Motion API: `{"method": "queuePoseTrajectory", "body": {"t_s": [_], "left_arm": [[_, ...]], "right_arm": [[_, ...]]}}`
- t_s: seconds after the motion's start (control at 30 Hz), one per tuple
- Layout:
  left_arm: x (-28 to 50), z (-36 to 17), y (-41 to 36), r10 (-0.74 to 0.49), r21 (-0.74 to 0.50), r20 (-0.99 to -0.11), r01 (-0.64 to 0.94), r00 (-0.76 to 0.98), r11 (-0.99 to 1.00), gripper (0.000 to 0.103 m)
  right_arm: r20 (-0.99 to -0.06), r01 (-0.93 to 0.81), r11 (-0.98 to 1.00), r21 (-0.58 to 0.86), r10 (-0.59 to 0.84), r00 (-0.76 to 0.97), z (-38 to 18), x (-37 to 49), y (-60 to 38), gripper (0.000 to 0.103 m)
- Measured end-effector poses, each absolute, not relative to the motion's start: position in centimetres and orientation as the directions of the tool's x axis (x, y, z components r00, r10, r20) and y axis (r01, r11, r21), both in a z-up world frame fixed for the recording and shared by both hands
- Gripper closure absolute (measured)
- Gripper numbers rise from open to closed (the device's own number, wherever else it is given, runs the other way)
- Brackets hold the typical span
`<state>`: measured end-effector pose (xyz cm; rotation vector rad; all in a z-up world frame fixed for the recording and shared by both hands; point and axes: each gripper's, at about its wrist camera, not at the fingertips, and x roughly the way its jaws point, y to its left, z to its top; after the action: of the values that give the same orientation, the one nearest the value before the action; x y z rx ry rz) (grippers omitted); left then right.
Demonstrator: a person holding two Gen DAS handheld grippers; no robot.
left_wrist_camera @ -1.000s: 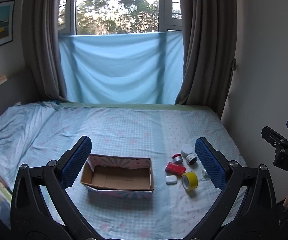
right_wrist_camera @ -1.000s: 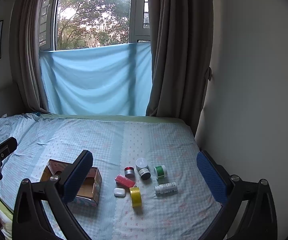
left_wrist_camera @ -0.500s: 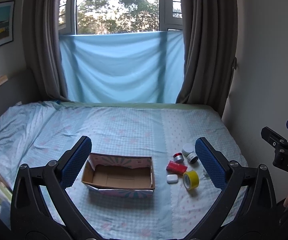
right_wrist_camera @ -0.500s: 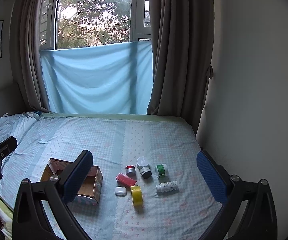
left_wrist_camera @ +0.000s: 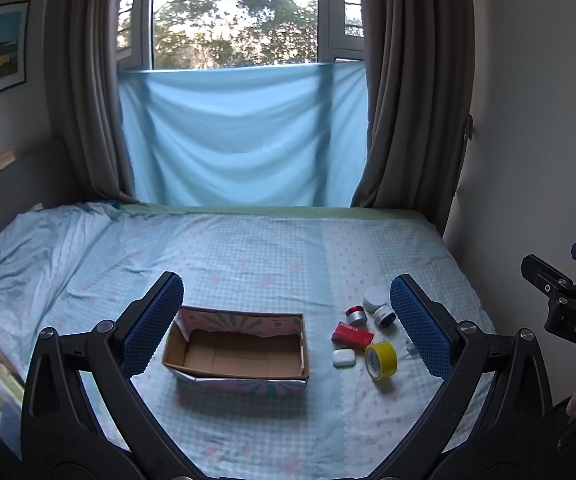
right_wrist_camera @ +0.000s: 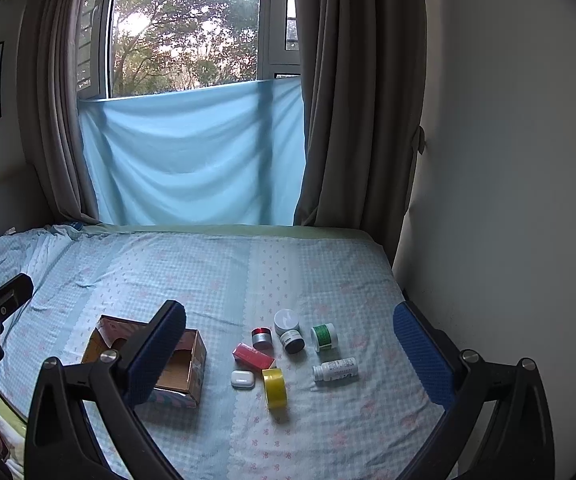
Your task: Organize rigid objects
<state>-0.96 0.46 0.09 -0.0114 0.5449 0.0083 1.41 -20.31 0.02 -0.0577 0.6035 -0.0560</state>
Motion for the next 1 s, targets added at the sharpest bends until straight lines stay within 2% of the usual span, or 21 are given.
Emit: {"method": "queuePoseTrajectory", "body": {"t_s": [1.0], "left_arm": [[-0.54,0.15,0.61,-0.006,-0.014,-0.517,-0.001,0.856,1.0,0.0]], "right_arm": [[-0.574,0.027,0.998,-0.055,-0.054,0.817,-0.16,2.02,-20.33,0.0]]}}
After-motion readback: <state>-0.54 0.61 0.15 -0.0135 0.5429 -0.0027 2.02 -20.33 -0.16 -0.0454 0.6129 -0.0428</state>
